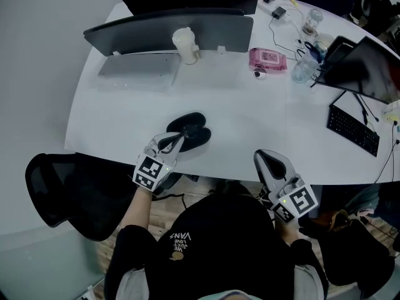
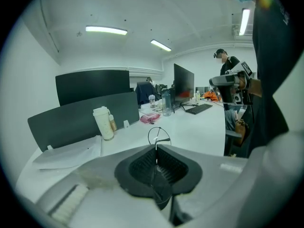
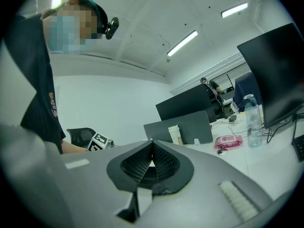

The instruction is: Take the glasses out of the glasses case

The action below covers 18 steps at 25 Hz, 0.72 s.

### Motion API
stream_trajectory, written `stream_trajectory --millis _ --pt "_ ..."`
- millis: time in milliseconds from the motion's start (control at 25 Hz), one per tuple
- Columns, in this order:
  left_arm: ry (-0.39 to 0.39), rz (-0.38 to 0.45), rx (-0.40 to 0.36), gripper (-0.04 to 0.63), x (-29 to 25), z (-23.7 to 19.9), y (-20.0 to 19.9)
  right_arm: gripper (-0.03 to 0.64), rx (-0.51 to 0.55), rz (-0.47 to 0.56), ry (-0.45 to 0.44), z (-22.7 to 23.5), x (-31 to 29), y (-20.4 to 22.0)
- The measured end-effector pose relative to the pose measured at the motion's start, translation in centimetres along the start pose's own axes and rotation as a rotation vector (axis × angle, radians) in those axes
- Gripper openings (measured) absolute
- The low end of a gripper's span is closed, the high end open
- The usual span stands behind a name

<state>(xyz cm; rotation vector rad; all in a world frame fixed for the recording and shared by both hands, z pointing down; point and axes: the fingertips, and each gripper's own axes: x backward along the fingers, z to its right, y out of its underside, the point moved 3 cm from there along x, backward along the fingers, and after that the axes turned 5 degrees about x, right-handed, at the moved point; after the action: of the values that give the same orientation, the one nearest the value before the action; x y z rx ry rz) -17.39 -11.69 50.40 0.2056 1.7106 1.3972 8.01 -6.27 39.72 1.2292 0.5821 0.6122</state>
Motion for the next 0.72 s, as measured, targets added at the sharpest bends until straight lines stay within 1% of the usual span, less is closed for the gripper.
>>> stream_trajectory --millis 280,560,720 --pt "-0.018 0.091 0.001 0.008 2.3 1.1 -2.5 0.002 0.011 0.004 -0.003 -1.3 0.6 -0.2" --pt "-0.040 0.144 0.000 0.008 4.6 1.8 -3.7 0.002 0.022 0.020 -0.009 -2.5 1.1 -0.5" --pt "-0.058 0.184 0.020 0.008 6.2 2.3 -5.0 0.002 0.029 0.026 -0.012 -3.4 1.4 -0.6"
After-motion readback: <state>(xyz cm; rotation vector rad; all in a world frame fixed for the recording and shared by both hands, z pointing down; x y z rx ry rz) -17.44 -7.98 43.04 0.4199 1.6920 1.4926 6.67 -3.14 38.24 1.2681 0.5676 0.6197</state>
